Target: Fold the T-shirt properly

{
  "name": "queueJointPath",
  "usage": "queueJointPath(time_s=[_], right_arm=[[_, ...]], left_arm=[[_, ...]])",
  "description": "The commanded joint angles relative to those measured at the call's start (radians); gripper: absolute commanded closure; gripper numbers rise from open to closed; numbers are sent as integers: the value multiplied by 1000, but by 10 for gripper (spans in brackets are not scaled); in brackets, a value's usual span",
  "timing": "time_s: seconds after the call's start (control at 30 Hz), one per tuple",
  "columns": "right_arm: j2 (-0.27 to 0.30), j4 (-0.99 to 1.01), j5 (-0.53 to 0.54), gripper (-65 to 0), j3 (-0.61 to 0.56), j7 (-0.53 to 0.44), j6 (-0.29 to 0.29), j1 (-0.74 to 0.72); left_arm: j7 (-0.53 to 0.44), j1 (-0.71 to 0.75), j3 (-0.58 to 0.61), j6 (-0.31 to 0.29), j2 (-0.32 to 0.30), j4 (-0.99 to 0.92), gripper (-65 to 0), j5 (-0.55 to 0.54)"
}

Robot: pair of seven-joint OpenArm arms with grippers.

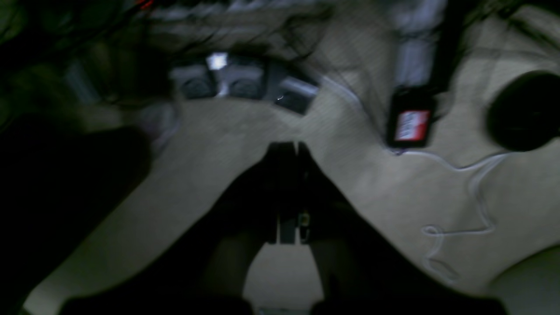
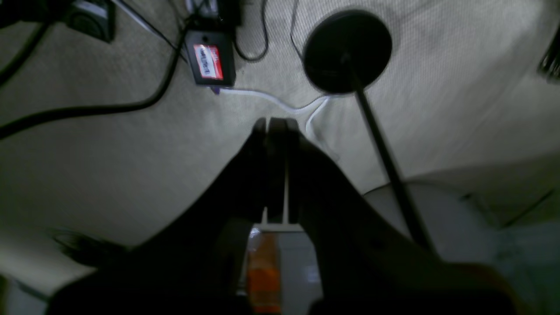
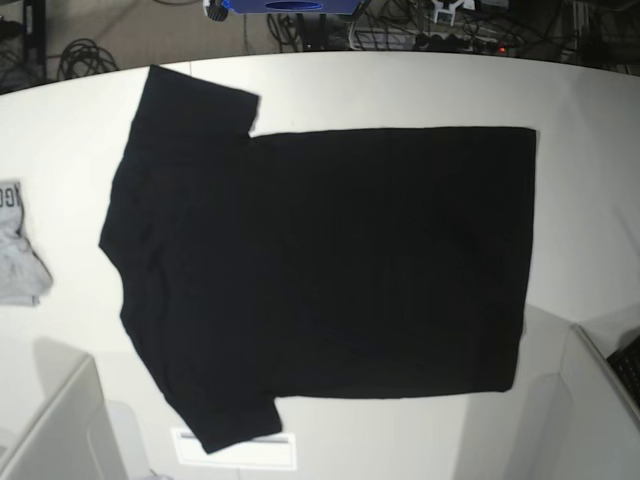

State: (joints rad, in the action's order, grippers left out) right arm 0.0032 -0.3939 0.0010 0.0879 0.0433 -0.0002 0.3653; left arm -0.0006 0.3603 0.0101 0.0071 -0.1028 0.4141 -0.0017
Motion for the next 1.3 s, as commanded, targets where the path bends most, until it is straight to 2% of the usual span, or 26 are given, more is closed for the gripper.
queueJointPath(time_s=[0.0,0.13,0.23,0.3,0.5,0.57,0.63,0.77,0.9,1.0,1.07,1.17,1.27], right_arm=[[4,-56,1,0,39,25,-5,48],[-1,-354,1,0,168,99,-5,219],[-7,-580,1,0,217,142,-5,346],[-38,-715,1,0,247,162,-5,410],[-116,-1095,1,0,349,231,-5,542],[-122,-1192,1,0,356,266,-5,570],[-124,-1292,1,0,361,287,-5,587],[-124,-1444,1,0,379,303,-5,587],[-124,-1566,1,0,393,330,-5,539],[-124,-1612,1,0,385,366,-5,493],[-124,-1612,4,0,384,372,-5,452],[-121,-1614,96,0,392,396,-4,403],[-91,-1614,261,0,392,415,7,366]], left_arm=[[3,56,1,-3,-21,67,0,-4],[3,257,-11,-3,-50,331,0,-5],[-3,385,-12,-3,-74,484,0,-7],[-5,466,-14,-3,-94,582,0,-27],[-6,699,-14,-3,-228,928,0,-303],[-6,765,-14,-3,-275,1026,0,-355],[-8,825,-17,-3,-297,1118,0,-383],[-5,908,-108,-3,-295,1270,0,-387],[3,932,-149,-3,-295,1413,0,-383],[-3,929,-207,-3,-292,1472,0,-387],[-5,925,-246,-3,-269,1502,0,-387],[-5,885,-302,-3,-222,1545,0,-390],[4,816,-384,-3,-154,1543,0,-390]])
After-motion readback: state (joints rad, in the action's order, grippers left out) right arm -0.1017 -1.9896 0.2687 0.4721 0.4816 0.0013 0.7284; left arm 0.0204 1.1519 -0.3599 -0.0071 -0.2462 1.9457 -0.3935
